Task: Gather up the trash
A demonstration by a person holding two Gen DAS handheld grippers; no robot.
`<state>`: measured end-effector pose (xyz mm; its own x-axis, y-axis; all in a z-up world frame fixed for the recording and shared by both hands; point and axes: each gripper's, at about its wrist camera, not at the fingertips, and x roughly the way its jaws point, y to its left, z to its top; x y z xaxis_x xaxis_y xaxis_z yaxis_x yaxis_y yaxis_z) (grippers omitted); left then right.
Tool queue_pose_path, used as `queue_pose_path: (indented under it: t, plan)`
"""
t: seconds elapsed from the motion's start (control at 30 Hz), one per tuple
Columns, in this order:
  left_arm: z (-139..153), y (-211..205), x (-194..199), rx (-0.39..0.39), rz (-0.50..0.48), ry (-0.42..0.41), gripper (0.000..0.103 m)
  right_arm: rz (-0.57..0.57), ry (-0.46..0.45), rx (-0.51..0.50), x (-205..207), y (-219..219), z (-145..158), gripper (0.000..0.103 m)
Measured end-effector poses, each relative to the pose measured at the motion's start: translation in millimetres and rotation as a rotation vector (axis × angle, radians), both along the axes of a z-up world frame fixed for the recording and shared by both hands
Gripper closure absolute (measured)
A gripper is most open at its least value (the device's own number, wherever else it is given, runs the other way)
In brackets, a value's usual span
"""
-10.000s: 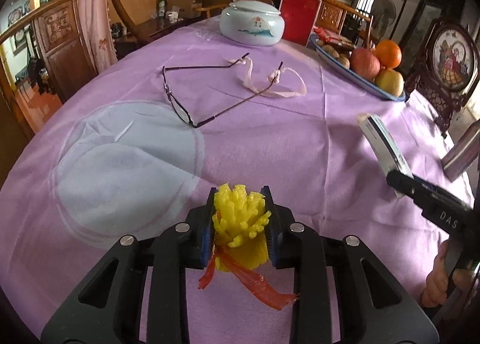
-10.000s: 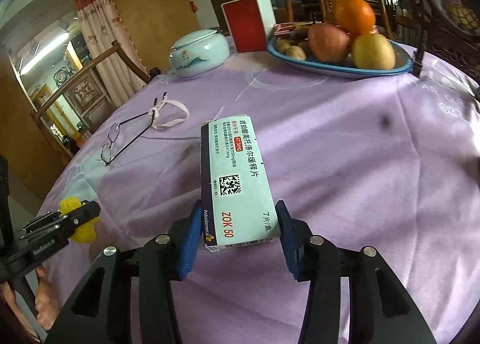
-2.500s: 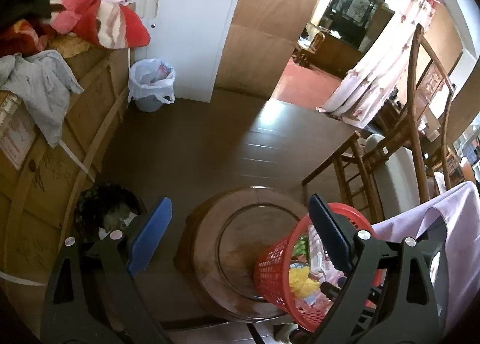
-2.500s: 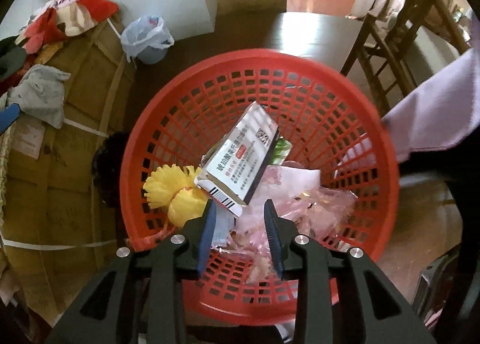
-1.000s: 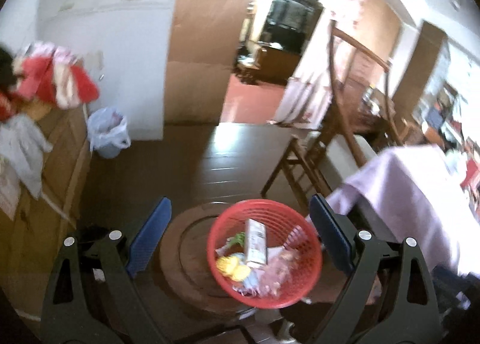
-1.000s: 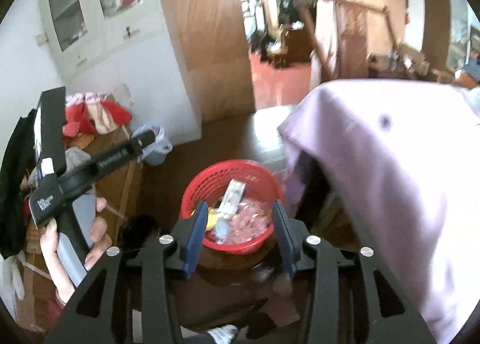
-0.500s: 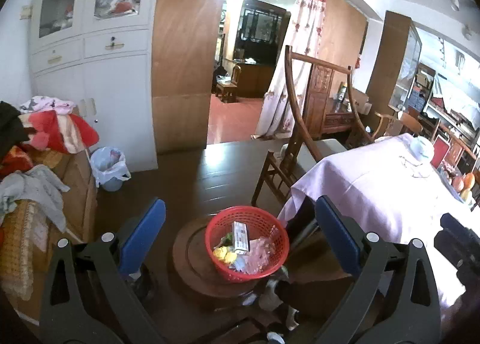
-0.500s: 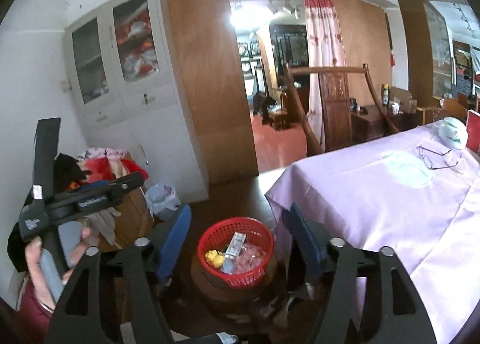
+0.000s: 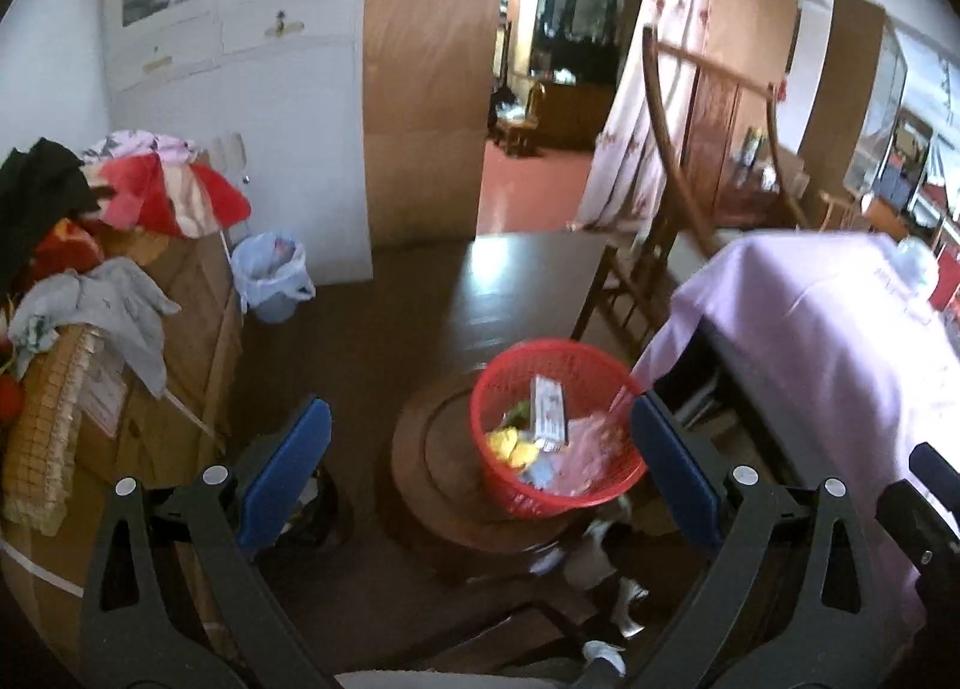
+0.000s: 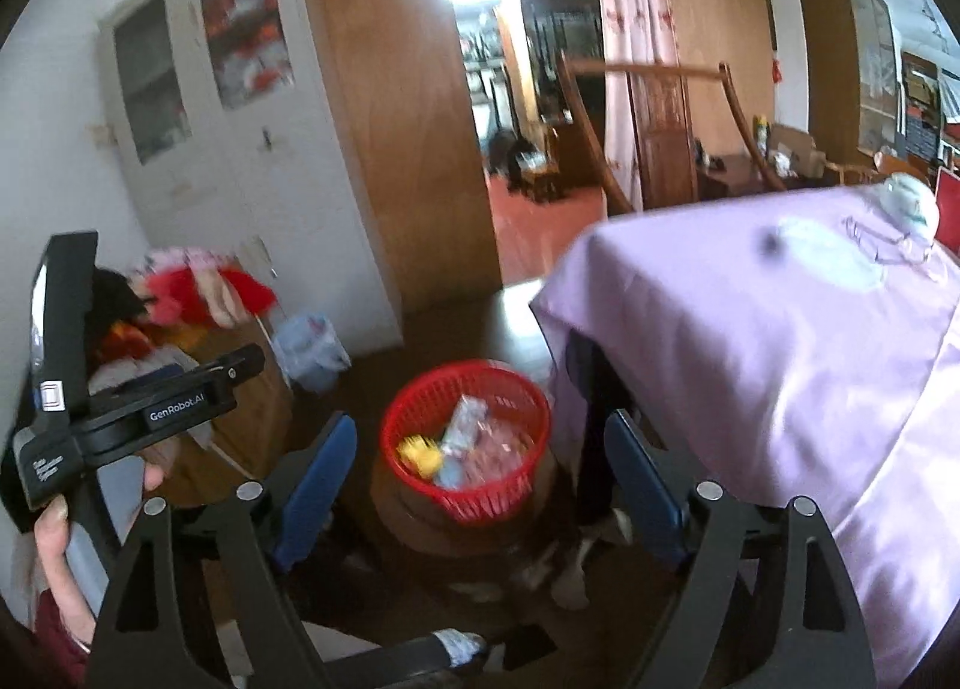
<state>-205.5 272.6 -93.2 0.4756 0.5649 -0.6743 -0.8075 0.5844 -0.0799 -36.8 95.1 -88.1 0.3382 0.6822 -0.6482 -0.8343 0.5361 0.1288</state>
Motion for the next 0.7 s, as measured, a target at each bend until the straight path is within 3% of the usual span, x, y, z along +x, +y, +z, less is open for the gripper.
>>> queue_pose_path:
  t: [0.17,0.37,0.7]
  plan:
    - [-39,9,19,0.006,0.009,0.086,0.007,-0.007,-0.009,-0.111,7,26,-37,0.02]
    - [-64,21,27,0.036,0.023,0.164,0.007,0.004,0.029,-0.177,20,51,-69,0.02]
    - [-77,27,32,0.014,0.016,0.189,0.007,0.029,0.078,-0.226,29,70,-96,0.02]
